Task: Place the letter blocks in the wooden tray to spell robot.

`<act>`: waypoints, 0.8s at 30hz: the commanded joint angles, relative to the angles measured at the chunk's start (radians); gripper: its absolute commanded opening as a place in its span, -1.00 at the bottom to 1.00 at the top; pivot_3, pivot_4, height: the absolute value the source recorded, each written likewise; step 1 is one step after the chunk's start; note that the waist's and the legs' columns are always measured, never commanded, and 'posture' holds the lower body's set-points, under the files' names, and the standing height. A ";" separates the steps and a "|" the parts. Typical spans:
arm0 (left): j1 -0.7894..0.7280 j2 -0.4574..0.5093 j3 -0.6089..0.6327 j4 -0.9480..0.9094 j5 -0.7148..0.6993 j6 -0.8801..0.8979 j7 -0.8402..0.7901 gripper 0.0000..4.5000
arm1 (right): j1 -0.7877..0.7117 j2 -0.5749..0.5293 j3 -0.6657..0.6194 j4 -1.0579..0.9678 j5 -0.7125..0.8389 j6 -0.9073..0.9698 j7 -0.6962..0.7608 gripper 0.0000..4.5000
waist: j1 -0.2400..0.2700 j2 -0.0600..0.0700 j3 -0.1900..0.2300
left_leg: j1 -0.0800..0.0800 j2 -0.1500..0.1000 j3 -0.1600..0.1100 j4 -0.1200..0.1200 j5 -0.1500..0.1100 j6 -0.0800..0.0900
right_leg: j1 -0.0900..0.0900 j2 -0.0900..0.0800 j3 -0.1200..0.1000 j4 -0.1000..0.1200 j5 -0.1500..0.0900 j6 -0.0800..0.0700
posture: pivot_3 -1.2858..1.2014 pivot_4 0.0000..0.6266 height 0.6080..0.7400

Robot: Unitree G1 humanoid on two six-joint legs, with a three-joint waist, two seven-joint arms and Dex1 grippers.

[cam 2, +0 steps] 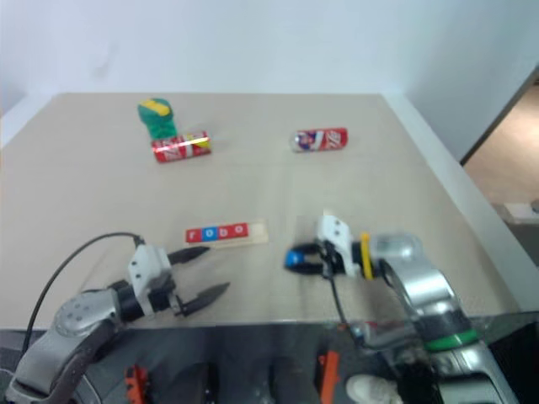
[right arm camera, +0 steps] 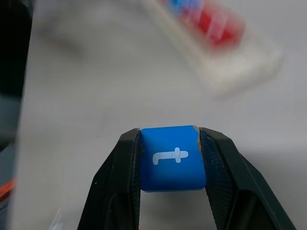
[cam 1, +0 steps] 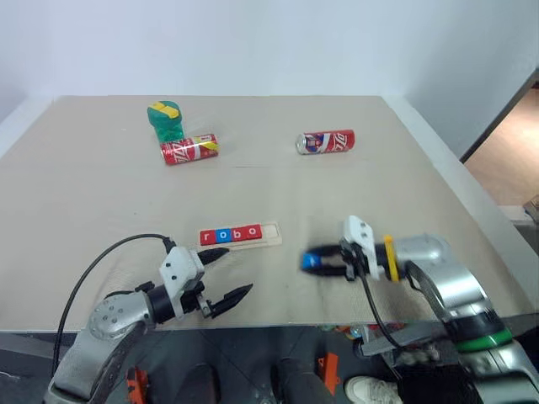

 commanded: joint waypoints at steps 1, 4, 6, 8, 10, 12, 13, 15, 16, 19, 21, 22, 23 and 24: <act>-0.026 -0.033 0.013 -0.005 0.037 -0.016 0.074 1.00 | -0.117 0.045 0.043 0.156 -0.056 -0.099 0.021 -0.46 | 0.001 -0.002 0.000 | 0.000 0.000 0.001 0.000 0.001 0.000 | 0.000 0.000 -0.001 0.000 0.000 0.000 | 0.03 -0.52 1.00; -0.037 -0.068 0.008 -0.005 0.058 0.010 0.135 1.00 | -0.195 0.088 0.075 0.299 -0.097 -0.175 0.041 -0.46 | 0.012 -0.002 0.000 | -0.002 -0.001 -0.002 -0.001 0.001 0.000 | 0.001 0.000 -0.002 0.000 -0.003 0.002 | 0.03 -0.52 1.00; -0.041 -0.093 0.001 -0.012 0.068 0.031 0.177 1.00 | -0.240 0.120 0.093 0.390 -0.120 -0.230 0.061 -0.46 | 0.014 -0.002 0.000 | -0.006 -0.002 -0.003 -0.001 -0.001 -0.002 | -0.001 -0.001 -0.003 0.000 -0.003 0.007 | 0.03 -0.52 1.00; -0.043 -0.103 -0.005 -0.021 0.080 0.043 0.199 1.00 | -0.270 0.142 0.105 0.461 -0.140 -0.272 0.079 -0.46 | 0.015 -0.001 0.000 | -0.009 -0.003 -0.003 0.000 -0.003 -0.003 | -0.003 -0.001 -0.002 -0.001 -0.001 0.003 | 0.03 -0.52 1.00; -0.043 -0.109 -0.007 -0.030 0.084 0.053 0.212 1.00 | -0.297 0.162 0.111 0.531 -0.160 -0.319 0.087 -0.46 | 0.015 -0.001 0.000 | -0.010 -0.003 -0.003 -0.001 -0.004 -0.002 | -0.004 -0.001 -0.002 -0.001 -0.001 0.003 | 0.03 -0.52 1.00; -0.042 -0.111 -0.008 -0.037 0.086 0.062 0.223 1.00 | -0.322 0.180 0.112 0.595 -0.176 -0.358 0.095 -0.46 | 0.016 -0.001 0.000 | -0.010 -0.003 -0.004 -0.001 -0.005 -0.002 | -0.004 -0.001 -0.003 -0.001 -0.001 0.002 | 0.03 -0.52 1.00; -0.041 -0.110 -0.009 -0.041 0.086 0.065 0.228 1.00 | -0.335 0.188 0.111 0.624 -0.183 -0.375 0.098 -0.46 | 0.016 -0.001 0.000 | -0.010 -0.002 -0.005 -0.001 -0.005 -0.002 | -0.004 -0.001 -0.004 -0.001 -0.001 0.002 | 0.03 -0.52 1.00; -0.038 -0.109 -0.009 -0.048 0.087 0.070 0.233 1.00 | -0.360 0.203 0.108 0.673 -0.196 -0.403 0.100 -0.46 | 0.016 -0.001 0.000 | -0.010 -0.002 -0.005 -0.001 -0.005 -0.002 | -0.003 -0.001 -0.004 -0.001 -0.001 0.001 | 0.03 -0.52 1.00; -0.037 -0.108 -0.009 -0.051 0.086 0.072 0.236 1.00 | -0.371 0.210 0.106 0.693 -0.201 -0.413 0.101 -0.46 | 0.015 -0.001 0.000 | -0.010 -0.002 -0.005 0.000 -0.005 -0.002 | -0.003 -0.001 -0.004 -0.001 -0.001 0.001 | 0.03 -0.52 1.00; -0.036 -0.106 -0.009 -0.061 0.085 0.082 0.242 1.00 | -0.399 0.227 0.100 0.744 -0.211 -0.440 0.108 -0.46 | 0.014 -0.001 0.000 | -0.009 -0.002 -0.005 0.001 -0.004 -0.002 | -0.003 -0.001 -0.005 0.000 0.000 0.001 | 0.03 -0.52 1.00; -0.036 -0.104 -0.008 -0.066 0.084 0.088 0.244 1.00 | -0.411 0.235 0.101 0.768 -0.218 -0.457 0.114 -0.46 | 0.014 -0.001 0.000 | -0.009 -0.002 -0.006 0.001 -0.004 -0.002 | -0.002 -0.001 -0.005 0.000 0.000 0.001 | 0.03 -0.52 1.00; -0.036 -0.104 -0.008 -0.068 0.084 0.090 0.245 1.00 | -0.415 0.239 0.101 0.779 -0.221 -0.463 0.116 -0.46 | 0.014 -0.001 0.001 | -0.009 -0.002 -0.005 0.001 -0.004 -0.002 | -0.002 -0.001 -0.005 0.000 0.000 0.000 | 0.03 -0.52 1.00; -0.037 -0.103 -0.008 -0.070 0.084 0.092 0.246 1.00 | -0.420 0.243 0.100 0.789 -0.223 -0.467 0.118 -0.46 | 0.014 -0.001 0.001 | -0.009 -0.002 -0.005 0.001 -0.004 -0.002 | -0.002 -0.001 -0.005 0.000 0.000 0.000 | 0.03 -0.52 1.00; -0.038 -0.103 -0.007 -0.073 0.083 0.097 0.247 1.00 | -0.425 0.247 0.101 0.802 -0.227 -0.469 0.122 -0.46 | 0.014 -0.001 0.001 | -0.009 -0.002 -0.005 0.001 -0.004 -0.002 | -0.002 -0.001 -0.005 0.000 0.000 0.001 | 0.03 -0.52 1.00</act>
